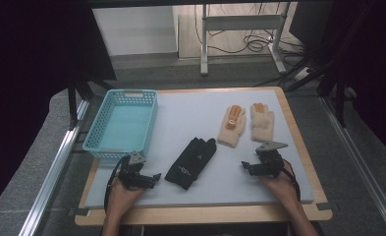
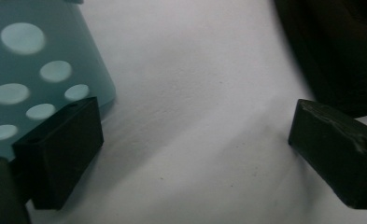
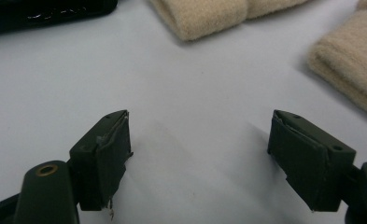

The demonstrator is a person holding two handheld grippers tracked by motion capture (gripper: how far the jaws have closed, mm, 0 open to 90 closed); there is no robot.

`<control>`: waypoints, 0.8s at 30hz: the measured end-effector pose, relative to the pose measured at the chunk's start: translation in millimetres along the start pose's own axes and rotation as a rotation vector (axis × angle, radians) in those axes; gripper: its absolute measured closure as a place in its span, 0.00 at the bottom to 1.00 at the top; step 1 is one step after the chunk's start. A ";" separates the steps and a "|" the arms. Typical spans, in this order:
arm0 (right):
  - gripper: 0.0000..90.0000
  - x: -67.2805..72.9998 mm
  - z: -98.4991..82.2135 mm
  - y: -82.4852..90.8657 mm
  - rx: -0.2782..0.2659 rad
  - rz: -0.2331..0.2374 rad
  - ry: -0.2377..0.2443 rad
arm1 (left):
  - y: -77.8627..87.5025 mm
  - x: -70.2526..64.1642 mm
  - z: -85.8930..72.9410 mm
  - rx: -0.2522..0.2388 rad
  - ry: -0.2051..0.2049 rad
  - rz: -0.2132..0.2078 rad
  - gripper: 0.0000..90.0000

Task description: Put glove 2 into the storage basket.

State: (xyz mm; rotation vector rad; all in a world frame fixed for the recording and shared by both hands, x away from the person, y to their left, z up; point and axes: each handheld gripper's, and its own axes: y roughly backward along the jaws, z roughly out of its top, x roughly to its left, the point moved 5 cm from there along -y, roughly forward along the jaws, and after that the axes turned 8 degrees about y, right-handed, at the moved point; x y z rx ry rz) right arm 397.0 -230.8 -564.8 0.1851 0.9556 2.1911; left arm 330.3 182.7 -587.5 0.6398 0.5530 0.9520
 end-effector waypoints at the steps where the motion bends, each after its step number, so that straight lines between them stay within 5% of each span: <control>1: 0.23 -0.1 -0.1 0.0 0.000 0.000 0.000 | 0.0 0.0 0.0 0.000 0.000 0.000 0.06; 8: 0.23 -0.1 -0.3 -0.1 -0.002 0.000 -0.001 | 13.5 -15.1 9.9 -0.020 0.020 -0.076 0.04; 13: 0.23 0.1 -0.3 -0.2 -0.004 -0.001 -0.001 | 26.4 -38.7 28.6 -0.050 0.010 -0.135 0.02; 24: 0.23 0.2 -0.3 -0.2 -0.004 -0.003 0.001 | 2.0 -80.0 64.1 -0.001 -0.037 -0.142 0.00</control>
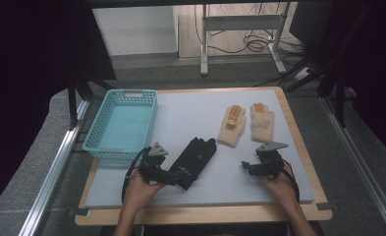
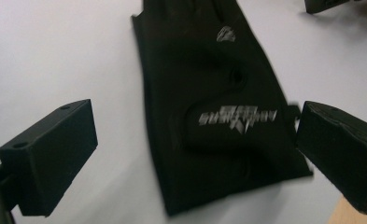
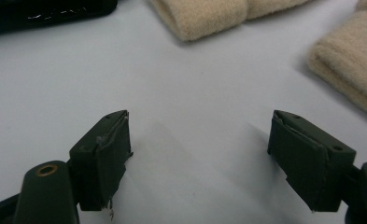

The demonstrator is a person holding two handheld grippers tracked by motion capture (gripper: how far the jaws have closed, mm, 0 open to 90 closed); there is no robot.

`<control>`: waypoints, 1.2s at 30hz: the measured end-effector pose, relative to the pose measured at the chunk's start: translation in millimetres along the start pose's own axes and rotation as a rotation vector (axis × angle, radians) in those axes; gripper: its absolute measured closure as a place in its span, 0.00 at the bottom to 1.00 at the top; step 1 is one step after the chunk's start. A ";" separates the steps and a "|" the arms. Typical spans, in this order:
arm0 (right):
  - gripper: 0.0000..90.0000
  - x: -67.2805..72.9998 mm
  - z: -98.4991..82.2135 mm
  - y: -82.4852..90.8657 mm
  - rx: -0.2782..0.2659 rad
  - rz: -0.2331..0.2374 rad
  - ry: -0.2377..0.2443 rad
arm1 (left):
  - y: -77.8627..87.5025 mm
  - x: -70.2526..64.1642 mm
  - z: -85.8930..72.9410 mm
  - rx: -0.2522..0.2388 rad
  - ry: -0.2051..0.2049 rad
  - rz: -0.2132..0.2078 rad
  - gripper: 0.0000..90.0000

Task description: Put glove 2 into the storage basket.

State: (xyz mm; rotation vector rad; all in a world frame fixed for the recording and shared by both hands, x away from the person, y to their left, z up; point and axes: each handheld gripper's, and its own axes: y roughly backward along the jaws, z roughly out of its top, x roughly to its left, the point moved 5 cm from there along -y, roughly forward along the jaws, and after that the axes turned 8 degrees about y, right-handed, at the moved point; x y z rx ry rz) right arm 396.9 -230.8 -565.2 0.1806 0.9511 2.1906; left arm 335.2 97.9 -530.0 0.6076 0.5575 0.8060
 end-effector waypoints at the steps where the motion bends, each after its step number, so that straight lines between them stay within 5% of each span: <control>1: 0.23 0.1 0.0 0.0 0.000 0.000 0.000 | -5.5 -4.5 3.1 0.006 -0.001 -0.003 0.00; 5: 0.23 0.0 0.0 0.0 0.000 0.000 0.000 | -23.1 -18.8 8.0 0.030 -0.035 0.005 0.00; 7: 0.23 0.1 0.0 0.0 0.000 0.000 0.001 | -35.4 -26.5 9.7 0.052 -0.067 0.052 0.00; 16: 0.23 0.1 -0.1 0.0 0.000 0.000 0.001 | -60.3 -12.1 12.5 0.112 -0.070 0.168 0.00; 18: 0.23 0.1 0.0 0.0 0.000 0.000 0.001 | -64.7 -6.2 9.5 0.132 -0.045 0.156 0.00; 19: 0.23 0.1 0.0 0.0 0.000 0.000 0.000 | -67.2 -5.2 6.3 0.133 -0.009 0.115 0.00; 22: 0.23 0.1 0.0 0.0 0.000 0.000 0.001 | -69.8 -9.1 2.6 0.157 -0.006 0.077 0.00; 24: 0.23 0.1 -0.1 0.0 0.000 -0.001 0.001 | -71.2 -14.6 1.3 0.171 -0.053 0.112 0.00; 29: 0.23 0.2 -0.1 0.0 0.000 -0.001 0.001 | -71.5 -15.8 2.7 0.178 -0.070 0.119 0.00; 31: 0.23 0.2 -0.1 0.0 0.000 -0.001 0.001 | -69.6 -11.7 4.7 0.173 -0.063 0.120 0.05; 36: 0.23 0.2 -0.1 0.0 0.000 -0.002 0.001 | -61.9 2.0 8.9 0.153 -0.023 0.111 0.40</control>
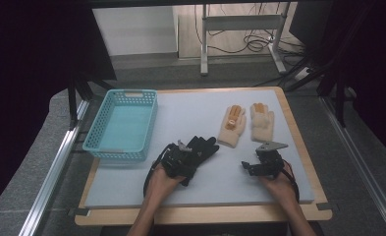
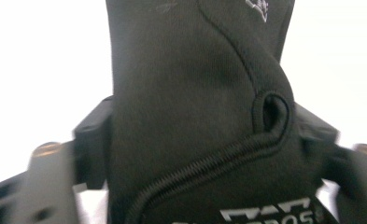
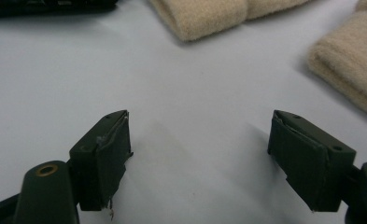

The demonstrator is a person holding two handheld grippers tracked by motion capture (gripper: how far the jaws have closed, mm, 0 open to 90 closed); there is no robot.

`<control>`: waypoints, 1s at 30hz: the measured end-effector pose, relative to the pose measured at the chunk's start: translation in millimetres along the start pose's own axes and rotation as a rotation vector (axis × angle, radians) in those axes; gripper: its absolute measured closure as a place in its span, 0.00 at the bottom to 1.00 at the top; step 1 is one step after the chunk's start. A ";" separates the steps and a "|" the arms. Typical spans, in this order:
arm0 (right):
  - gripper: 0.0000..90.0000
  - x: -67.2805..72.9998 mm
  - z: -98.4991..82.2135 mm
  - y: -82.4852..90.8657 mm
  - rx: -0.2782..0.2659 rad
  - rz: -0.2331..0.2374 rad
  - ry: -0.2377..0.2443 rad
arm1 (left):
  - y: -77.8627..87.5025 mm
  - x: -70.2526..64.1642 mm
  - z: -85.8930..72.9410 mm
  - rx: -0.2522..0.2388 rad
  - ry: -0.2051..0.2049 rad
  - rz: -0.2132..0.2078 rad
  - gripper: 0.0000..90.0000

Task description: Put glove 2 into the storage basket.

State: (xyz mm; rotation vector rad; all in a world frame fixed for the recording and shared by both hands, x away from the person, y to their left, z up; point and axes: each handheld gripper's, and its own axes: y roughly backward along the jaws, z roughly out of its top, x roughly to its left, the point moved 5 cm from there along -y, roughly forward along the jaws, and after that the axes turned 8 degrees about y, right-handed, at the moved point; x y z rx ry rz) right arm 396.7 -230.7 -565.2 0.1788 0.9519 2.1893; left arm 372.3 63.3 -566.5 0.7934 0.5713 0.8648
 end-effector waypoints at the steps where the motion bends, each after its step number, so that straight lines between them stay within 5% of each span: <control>1: 0.23 0.0 0.0 0.0 0.000 0.000 0.000 | 0.7 1.6 0.2 -0.001 -0.004 -0.001 0.44; 7: 0.23 0.0 0.0 0.0 0.000 0.000 0.000 | 6.8 5.4 3.1 -0.005 -0.006 -0.008 0.68; 14: 0.23 0.0 0.0 0.0 0.000 0.000 0.000 | 27.3 9.8 17.6 -0.046 0.012 -0.042 0.69; 19: 0.23 -0.1 -0.1 0.0 0.000 0.000 0.001 | 48.4 17.3 37.6 -0.074 0.029 -0.009 0.69; 30: 0.23 -0.1 -0.1 0.1 0.000 0.000 0.001 | 85.0 68.2 63.0 -0.097 0.110 0.065 0.67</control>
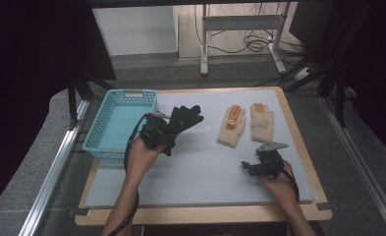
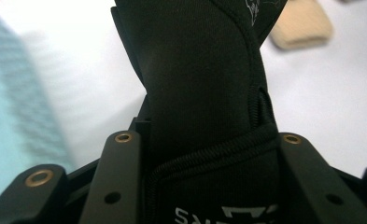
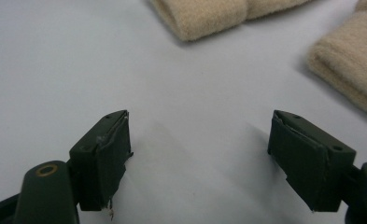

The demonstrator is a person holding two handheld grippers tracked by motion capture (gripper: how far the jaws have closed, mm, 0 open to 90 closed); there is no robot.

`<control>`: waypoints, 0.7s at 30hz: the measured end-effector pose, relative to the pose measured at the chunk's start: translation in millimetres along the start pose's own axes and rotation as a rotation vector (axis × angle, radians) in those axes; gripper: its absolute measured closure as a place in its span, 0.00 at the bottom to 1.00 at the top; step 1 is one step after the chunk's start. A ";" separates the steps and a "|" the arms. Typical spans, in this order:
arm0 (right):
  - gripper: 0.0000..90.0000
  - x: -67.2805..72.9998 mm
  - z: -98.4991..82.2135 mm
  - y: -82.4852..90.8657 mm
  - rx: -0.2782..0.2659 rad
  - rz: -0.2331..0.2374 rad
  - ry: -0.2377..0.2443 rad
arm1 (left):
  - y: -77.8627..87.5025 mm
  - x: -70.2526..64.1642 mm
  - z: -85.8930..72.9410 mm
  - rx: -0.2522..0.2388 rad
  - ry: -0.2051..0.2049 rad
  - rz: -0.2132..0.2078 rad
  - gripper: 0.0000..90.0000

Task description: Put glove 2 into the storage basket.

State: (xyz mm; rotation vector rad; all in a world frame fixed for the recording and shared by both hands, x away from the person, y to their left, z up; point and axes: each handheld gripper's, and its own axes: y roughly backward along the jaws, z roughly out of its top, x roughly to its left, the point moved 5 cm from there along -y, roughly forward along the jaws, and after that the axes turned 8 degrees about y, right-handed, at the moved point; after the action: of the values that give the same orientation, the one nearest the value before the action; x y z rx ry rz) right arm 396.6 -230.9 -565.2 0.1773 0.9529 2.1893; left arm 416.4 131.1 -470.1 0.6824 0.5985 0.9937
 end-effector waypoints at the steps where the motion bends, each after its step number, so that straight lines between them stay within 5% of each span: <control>1: 0.23 0.0 0.0 0.0 0.000 0.000 0.000 | 2.5 4.3 1.9 -0.004 0.008 0.010 0.67; 10: 0.23 0.0 0.0 0.0 -0.001 -0.001 0.000 | 25.9 62.7 16.4 -0.019 0.096 0.126 0.67; 21: 0.23 0.1 0.0 0.0 0.000 -0.003 0.000 | 36.4 131.1 4.5 0.014 0.214 0.258 0.65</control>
State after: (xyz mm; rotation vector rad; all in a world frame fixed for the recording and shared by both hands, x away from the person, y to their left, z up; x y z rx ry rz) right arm 396.6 -230.8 -565.2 0.1754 0.9528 2.1871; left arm 455.3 261.1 -458.6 0.6813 0.7165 1.3149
